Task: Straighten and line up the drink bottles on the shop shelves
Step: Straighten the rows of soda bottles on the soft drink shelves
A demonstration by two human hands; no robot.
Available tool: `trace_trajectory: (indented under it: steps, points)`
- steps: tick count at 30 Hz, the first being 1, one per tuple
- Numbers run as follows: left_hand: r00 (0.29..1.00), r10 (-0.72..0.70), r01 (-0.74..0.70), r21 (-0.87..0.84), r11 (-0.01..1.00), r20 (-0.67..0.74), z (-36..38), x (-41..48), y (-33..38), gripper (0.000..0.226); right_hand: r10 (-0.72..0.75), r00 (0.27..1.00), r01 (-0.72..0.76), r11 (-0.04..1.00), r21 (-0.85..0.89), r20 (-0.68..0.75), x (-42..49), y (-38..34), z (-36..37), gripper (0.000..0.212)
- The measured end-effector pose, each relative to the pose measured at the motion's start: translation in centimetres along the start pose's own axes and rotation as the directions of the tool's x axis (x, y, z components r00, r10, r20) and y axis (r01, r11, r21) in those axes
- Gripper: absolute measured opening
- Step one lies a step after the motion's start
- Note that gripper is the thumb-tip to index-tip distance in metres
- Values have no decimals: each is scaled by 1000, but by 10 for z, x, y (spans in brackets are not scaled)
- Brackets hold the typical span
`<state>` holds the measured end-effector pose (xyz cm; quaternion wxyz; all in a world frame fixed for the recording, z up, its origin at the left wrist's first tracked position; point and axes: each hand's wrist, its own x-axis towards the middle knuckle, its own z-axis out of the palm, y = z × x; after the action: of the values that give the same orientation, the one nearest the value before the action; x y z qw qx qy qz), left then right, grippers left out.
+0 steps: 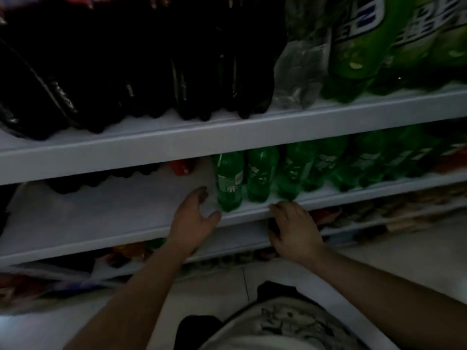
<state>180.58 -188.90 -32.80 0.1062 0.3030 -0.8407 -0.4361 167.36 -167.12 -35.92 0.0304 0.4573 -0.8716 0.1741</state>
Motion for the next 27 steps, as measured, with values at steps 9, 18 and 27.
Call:
trace_trajectory:
  steps: [9, 18, 27]
  points:
    - [999, -17, 25, -253, 967, 33, 27, 19, 40, 71, 310, 941, -315, 656, 685, 136, 49, -27, -45, 68]
    - [990, -19, 0, -130, 991, -143, 43, 19, 44, 62, 419, 907, -340, 660, 670, 47, 67, -39, -30, 54]
    - [996, -43, 33, -122, 992, -80, 40, 21, 30, 72, 437, 899, -329, 714, 618, -25, 64, -53, -12, 65]
